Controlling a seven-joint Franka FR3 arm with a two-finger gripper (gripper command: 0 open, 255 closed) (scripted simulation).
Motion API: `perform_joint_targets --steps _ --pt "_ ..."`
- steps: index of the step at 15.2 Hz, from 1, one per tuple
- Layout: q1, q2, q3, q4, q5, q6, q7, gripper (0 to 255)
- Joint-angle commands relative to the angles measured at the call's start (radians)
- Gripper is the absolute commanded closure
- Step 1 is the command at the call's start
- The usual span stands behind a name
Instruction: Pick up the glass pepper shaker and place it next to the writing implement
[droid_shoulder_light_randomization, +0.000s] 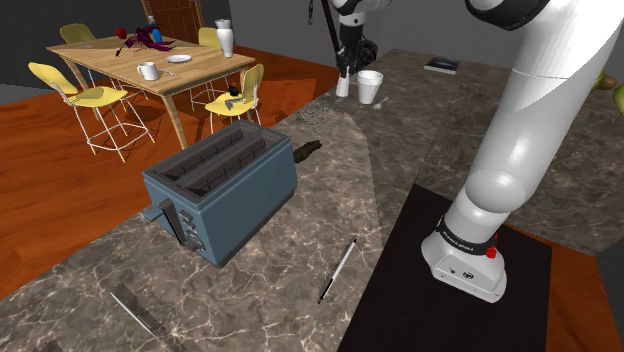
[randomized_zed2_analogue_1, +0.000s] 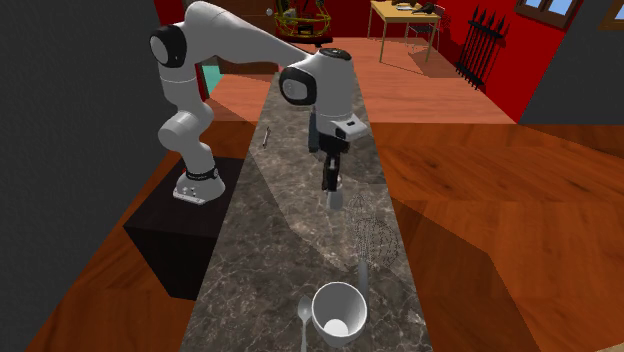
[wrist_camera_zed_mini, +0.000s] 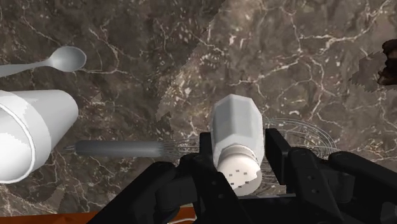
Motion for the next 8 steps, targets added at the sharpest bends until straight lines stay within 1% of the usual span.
perform_joint_targets --steps 1,7,8 --pt "-0.001 -0.003 -0.001 0.024 0.0 -0.027 -0.002 255" --pt "-0.001 -0.006 -0.001 0.1 0.0 -0.106 -0.007 255" --pt "-0.001 -0.006 -0.001 0.103 0.0 -0.109 -0.007 255"
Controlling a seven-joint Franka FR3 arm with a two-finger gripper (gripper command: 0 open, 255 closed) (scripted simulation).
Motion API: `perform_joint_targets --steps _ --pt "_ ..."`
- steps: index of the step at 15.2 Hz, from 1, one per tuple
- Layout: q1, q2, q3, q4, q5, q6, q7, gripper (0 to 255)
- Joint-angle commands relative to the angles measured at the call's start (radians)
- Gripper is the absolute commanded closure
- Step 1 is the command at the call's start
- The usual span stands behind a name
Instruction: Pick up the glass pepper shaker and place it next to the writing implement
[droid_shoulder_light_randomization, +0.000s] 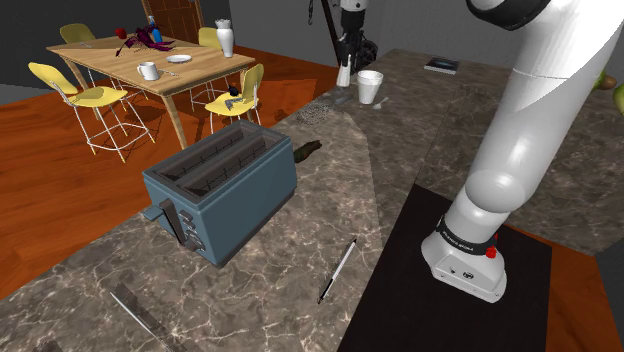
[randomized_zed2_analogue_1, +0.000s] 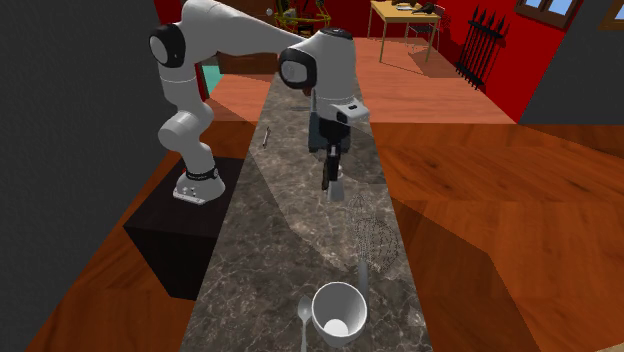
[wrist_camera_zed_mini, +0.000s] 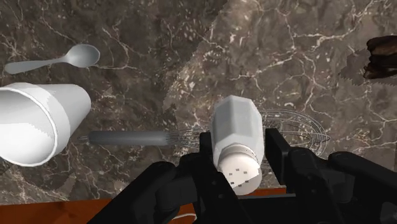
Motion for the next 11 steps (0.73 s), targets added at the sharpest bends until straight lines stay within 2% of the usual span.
perform_joint_targets --steps 1,11 --pt "0.014 -0.034 0.007 -0.035 -0.013 0.0 0.023 255" --pt "0.117 -0.312 0.118 -0.347 -0.098 0.02 0.261 255"
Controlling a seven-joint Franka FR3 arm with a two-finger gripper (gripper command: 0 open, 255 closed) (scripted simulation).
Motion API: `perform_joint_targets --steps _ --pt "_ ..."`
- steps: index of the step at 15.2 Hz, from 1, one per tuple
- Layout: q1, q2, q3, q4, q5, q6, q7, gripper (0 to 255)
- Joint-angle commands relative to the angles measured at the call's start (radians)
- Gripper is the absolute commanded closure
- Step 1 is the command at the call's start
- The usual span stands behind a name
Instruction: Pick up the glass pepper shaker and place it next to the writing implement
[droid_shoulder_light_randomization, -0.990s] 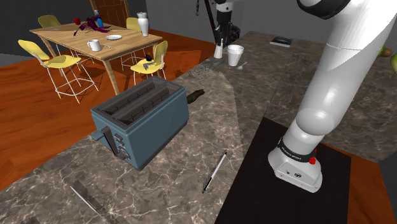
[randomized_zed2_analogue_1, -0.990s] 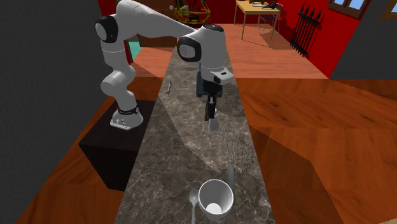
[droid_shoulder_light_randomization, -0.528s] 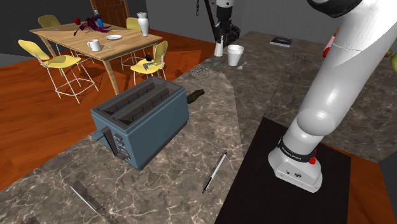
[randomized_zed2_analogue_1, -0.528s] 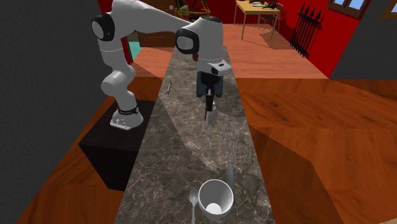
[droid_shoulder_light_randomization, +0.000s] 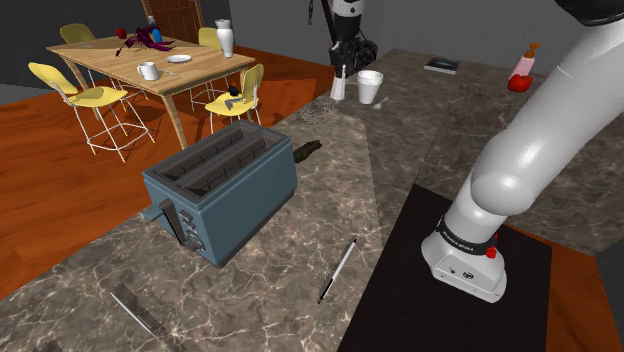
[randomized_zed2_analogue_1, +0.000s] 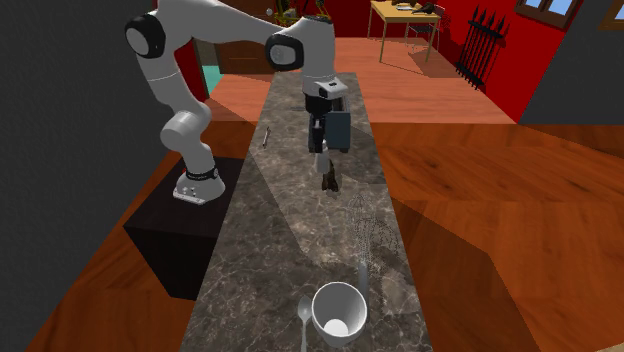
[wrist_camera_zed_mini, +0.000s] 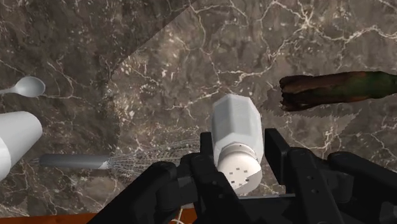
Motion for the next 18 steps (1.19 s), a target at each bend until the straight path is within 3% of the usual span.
perform_joint_targets --steps 1,9,18 --pt "0.017 -0.048 0.028 -0.046 -0.008 -0.007 0.049 255" --pt "0.083 -0.201 0.15 -0.194 -0.001 -0.034 0.234 255" --pt "0.168 -0.3 0.302 -0.274 0.056 -0.076 0.441 255"
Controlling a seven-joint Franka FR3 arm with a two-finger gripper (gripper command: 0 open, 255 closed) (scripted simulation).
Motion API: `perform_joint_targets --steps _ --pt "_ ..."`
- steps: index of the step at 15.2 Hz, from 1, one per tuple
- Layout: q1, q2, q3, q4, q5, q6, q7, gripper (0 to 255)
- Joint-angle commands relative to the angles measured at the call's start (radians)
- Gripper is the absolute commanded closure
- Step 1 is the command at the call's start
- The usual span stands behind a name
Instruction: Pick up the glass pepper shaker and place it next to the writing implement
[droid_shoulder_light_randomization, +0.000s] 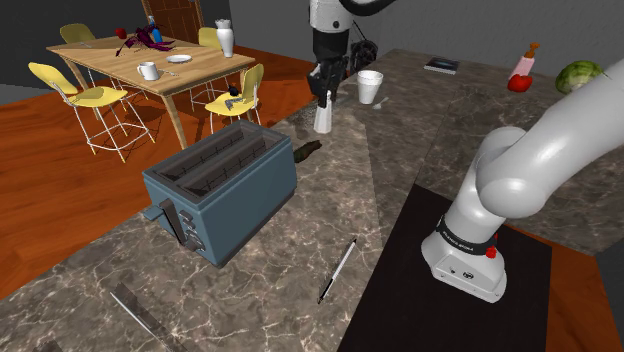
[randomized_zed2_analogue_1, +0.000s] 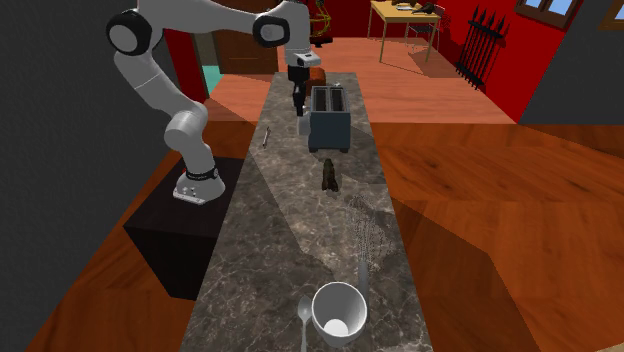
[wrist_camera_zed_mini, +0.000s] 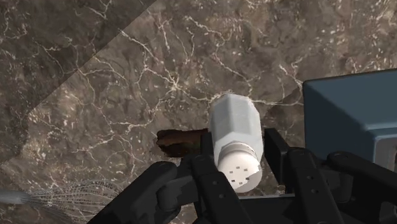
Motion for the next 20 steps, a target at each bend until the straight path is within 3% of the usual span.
perform_joint_targets --steps 1,10,18,20 --pt "0.02 -0.017 0.036 -0.01 0.017 -0.012 0.049 255" --pt "0.105 -0.019 0.201 0.011 0.091 -0.048 0.265 255" --pt "0.166 0.064 0.363 0.11 0.133 -0.073 0.478 255" --pt "0.167 0.065 0.365 0.084 0.134 -0.046 0.48 255"
